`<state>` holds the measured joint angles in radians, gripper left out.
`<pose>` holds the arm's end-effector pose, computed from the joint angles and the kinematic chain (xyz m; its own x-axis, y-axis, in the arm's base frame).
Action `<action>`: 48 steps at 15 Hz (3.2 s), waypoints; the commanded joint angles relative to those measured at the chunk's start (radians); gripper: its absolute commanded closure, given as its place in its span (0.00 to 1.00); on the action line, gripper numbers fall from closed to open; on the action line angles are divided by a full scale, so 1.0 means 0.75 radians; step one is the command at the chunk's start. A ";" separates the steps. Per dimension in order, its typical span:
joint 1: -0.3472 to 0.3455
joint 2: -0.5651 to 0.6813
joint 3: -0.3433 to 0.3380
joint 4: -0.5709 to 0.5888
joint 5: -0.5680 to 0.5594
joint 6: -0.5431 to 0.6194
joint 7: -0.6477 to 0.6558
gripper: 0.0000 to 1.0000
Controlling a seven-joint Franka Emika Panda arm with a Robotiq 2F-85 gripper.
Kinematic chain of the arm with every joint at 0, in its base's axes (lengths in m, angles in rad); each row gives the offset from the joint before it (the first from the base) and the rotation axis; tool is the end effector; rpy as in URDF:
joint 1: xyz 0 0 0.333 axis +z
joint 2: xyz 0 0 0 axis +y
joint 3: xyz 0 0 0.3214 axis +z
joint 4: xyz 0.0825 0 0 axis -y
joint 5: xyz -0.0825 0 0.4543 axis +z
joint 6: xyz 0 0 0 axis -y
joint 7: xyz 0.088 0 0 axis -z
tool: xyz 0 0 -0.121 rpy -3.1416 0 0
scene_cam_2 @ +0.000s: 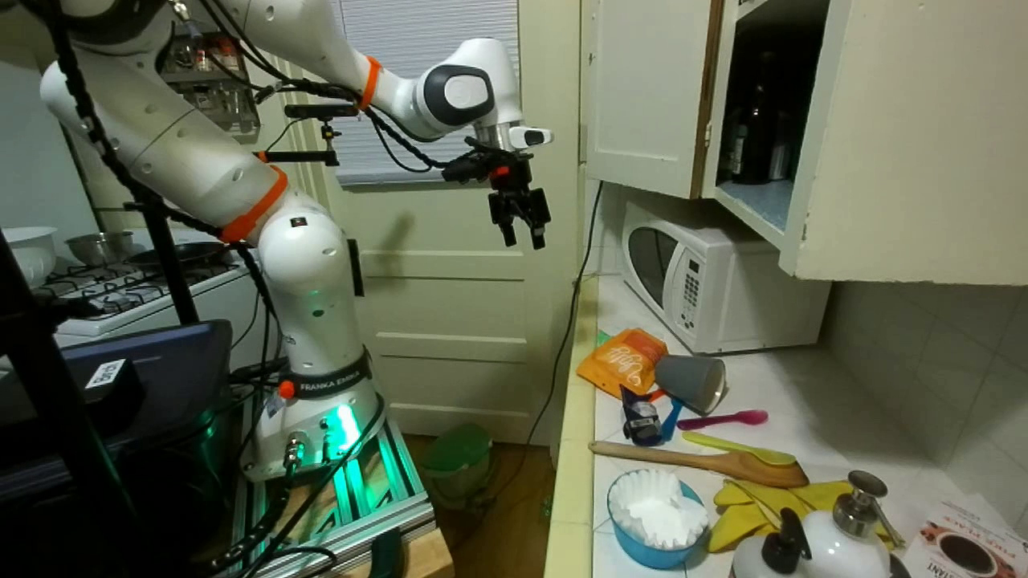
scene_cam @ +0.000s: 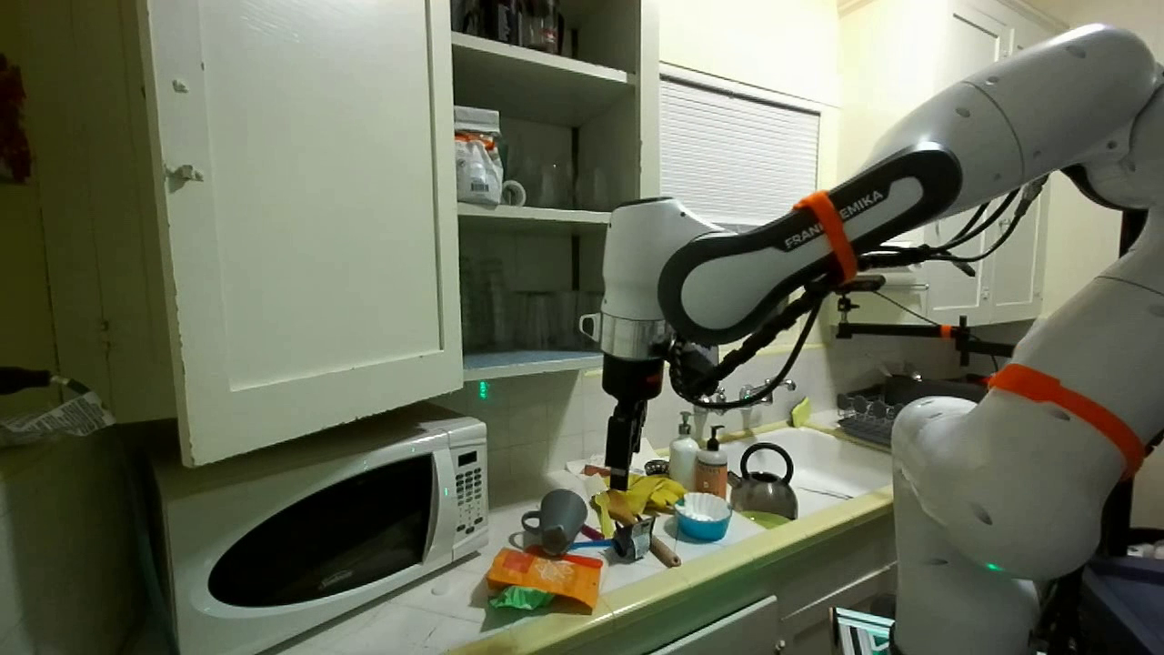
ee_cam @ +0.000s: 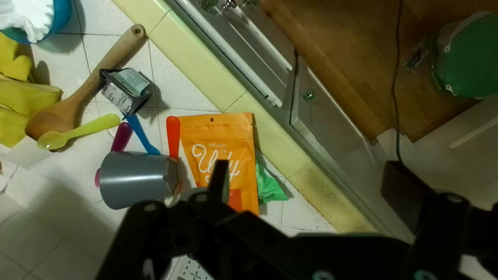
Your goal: Place the grey mug upright.
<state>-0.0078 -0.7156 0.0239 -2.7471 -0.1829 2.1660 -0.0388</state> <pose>0.3989 -0.0042 0.3943 0.9814 0.1520 0.1170 0.1291 -0.9746 0.1830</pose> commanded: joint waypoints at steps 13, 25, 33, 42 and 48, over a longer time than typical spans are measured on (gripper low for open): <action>-0.039 0.070 -0.293 0.027 0.016 -0.015 -0.373 0.00; -0.153 0.313 -0.643 0.171 0.049 -0.011 -1.007 0.00; -0.156 0.506 -0.715 0.204 0.153 0.211 -1.223 0.00; -0.024 0.650 -1.009 0.300 0.751 0.092 -1.826 0.00; -0.131 0.588 -0.933 0.248 1.039 0.195 -1.848 0.00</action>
<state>-0.0667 -0.2538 -0.6862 -2.5227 0.4607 2.2681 -1.3937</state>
